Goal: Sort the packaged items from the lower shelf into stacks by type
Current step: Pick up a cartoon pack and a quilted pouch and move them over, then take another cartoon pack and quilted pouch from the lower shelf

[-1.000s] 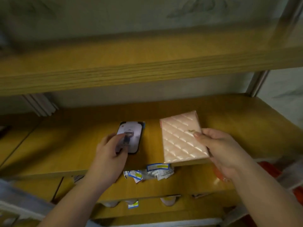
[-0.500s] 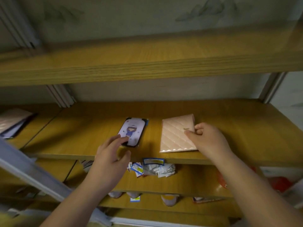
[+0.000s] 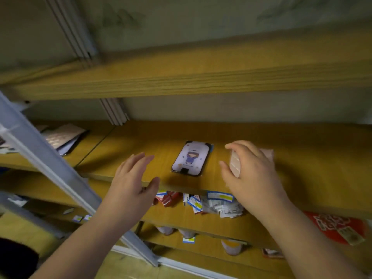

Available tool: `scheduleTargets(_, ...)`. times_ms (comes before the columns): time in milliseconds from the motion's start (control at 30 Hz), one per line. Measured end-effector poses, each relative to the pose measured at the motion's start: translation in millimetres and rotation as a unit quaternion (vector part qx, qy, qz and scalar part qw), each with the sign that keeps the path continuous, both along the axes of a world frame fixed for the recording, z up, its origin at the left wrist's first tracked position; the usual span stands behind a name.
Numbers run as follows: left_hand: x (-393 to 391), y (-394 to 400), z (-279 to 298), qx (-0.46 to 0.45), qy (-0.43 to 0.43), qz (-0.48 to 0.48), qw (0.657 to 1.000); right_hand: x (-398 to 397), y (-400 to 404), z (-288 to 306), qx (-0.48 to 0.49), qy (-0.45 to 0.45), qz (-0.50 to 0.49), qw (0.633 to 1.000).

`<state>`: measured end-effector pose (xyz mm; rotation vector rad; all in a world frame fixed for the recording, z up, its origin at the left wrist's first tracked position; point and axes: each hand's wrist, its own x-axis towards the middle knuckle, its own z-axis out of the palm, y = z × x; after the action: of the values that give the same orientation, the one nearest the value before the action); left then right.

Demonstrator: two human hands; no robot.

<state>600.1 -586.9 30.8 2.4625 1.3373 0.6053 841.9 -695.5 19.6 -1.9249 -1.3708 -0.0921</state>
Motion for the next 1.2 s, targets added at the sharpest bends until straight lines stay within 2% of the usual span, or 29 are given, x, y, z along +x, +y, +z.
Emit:
scheduleTargets(267,-91,21,3,0.034,-0.054,0.024,0.998,-97,40,10,-0.048,-0.008,0.074,0.996)
scheduleTargets(667,-329,94,0,0.042,-0.073,0.076,0.994,-331,132,22,-0.065,-0.033,0.182,0.981)
scheduleTargets(867,-430,125,-7,0.008,-0.078,0.113,0.991,-430,189,15,-0.083,-0.040,0.225,0.970)
scheduleTargets(1033,-480,154,-15,0.002,-0.093,0.135,0.986,-475,227,15,-0.096,-0.037,0.241,0.965)
scheduleTargets(1200,-493,183,-23,-0.049,-0.143,0.142,0.978,-496,276,8,-0.090,-0.012,0.239,0.967)
